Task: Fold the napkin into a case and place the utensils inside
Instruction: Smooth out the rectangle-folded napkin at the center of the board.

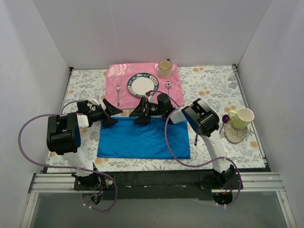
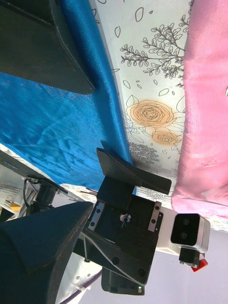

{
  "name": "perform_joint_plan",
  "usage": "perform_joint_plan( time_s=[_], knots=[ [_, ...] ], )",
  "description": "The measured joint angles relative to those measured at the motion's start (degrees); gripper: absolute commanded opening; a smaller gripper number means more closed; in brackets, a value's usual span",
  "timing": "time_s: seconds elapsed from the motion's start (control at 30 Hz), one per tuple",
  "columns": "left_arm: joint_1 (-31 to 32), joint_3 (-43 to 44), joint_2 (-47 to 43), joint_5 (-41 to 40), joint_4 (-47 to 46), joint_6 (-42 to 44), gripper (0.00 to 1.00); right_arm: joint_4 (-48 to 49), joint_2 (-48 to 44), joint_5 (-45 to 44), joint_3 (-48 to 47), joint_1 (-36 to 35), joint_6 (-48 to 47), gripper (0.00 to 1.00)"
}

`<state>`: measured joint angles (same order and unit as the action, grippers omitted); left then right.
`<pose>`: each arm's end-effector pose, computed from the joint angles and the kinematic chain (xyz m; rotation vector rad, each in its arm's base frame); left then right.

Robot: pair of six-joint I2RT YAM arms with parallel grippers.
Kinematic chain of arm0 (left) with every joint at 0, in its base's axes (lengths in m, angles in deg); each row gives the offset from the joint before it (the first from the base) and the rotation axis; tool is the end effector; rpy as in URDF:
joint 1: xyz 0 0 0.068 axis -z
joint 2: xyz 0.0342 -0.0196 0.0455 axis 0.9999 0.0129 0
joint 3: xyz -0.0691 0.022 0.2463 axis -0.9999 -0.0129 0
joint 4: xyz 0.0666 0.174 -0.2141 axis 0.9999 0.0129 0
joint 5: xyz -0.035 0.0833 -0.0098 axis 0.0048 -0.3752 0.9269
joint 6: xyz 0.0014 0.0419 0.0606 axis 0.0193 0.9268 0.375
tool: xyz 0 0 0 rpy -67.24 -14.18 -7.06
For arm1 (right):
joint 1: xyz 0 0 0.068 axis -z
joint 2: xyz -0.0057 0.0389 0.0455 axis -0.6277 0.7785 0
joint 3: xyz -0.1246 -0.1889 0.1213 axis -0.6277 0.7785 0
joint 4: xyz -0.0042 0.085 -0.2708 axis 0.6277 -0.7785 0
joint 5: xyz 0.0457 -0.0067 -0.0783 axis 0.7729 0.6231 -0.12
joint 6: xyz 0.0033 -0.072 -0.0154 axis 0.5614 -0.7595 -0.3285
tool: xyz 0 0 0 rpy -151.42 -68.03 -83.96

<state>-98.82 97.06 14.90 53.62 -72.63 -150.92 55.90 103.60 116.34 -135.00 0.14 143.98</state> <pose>0.3293 0.0064 0.0745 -1.3975 2.1939 -1.5882 0.3529 0.3396 0.0700 -0.1104 2.2147 1.9534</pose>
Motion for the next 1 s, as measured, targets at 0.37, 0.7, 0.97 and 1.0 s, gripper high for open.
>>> perform_joint_plan(
  time_s=[0.37, 0.7, 0.97, 1.0],
  knots=[
    [-0.13, 1.05, 0.28, -0.07, 2.29, 1.18, 0.98, 0.5, -2.19, 3.58, 3.93, 3.34, -1.62, 0.99],
    [-0.17, 1.81, 0.39, -0.39, 3.56, 1.53, 0.98, 0.39, -4.81, 6.08, 8.46, 7.41, -2.86, 0.99],
    [-0.24, 2.29, 0.39, -0.68, 4.57, 2.23, 0.98, -2.25, -6.95, 9.03, 10.99, 10.45, -6.27, 0.99],
    [-0.26, 2.29, 0.39, -0.7, 4.61, 2.23, 0.98, -3.28, -7.28, 9.4, 11.06, 10.95, -7.15, 0.99]
  ],
)
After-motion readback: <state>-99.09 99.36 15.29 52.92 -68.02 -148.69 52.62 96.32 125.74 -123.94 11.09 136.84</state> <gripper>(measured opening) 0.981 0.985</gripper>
